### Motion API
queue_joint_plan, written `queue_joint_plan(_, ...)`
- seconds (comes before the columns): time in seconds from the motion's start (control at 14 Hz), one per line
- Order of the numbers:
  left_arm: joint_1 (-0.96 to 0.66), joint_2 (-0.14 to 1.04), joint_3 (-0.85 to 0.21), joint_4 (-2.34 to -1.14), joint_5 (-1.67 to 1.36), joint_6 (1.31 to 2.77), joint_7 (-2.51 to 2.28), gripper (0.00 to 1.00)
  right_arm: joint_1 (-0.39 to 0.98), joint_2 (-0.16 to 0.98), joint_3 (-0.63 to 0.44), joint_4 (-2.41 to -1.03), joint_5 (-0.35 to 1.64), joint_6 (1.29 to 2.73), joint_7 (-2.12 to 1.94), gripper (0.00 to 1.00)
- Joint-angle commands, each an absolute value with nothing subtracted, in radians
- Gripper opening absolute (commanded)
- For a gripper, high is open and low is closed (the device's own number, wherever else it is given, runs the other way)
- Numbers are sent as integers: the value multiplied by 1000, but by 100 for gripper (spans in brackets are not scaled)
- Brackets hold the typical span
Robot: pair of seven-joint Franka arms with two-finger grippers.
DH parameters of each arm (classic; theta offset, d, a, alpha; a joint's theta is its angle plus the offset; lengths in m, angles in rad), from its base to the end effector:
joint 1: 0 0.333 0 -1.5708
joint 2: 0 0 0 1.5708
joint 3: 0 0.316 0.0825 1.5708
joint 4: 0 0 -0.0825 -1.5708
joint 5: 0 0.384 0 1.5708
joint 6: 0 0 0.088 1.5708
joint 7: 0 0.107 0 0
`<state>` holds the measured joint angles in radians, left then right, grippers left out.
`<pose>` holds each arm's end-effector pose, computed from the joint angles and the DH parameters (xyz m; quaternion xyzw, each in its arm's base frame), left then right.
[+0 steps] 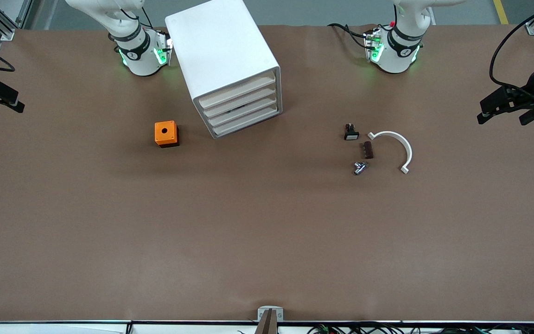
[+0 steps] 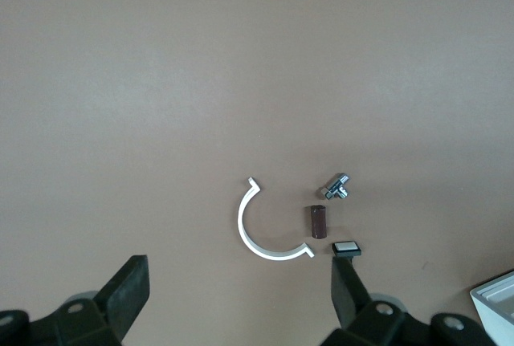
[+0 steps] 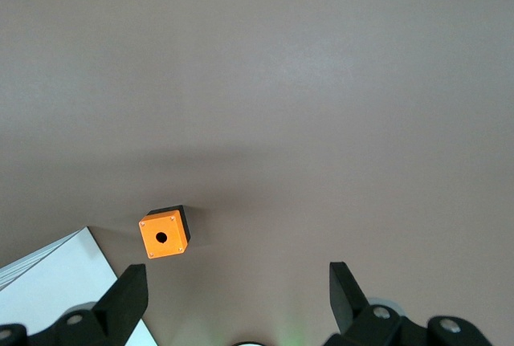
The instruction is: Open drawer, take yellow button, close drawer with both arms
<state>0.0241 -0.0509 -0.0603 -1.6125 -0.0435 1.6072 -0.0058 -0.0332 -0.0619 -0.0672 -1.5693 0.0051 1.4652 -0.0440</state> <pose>0.5418 -0.0250 0.6360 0.9994 -0.0149 0.0223 0.0207 0.5215 -0.0532 0.6495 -0.9994 0.0279 0.0208 0.0061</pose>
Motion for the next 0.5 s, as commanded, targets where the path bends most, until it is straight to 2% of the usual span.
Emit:
queue_joint_plan(0.0,28,-43,-69,-1591,-15,1589,-21,100,-34,-87,-63,-1594,0,1466,-54,100)
queue_joint_plan(0.43,35,-35,-68,-1597,-17,1588,-18,100,-34,-89,-61,-1594,-12,1470,-91,100)
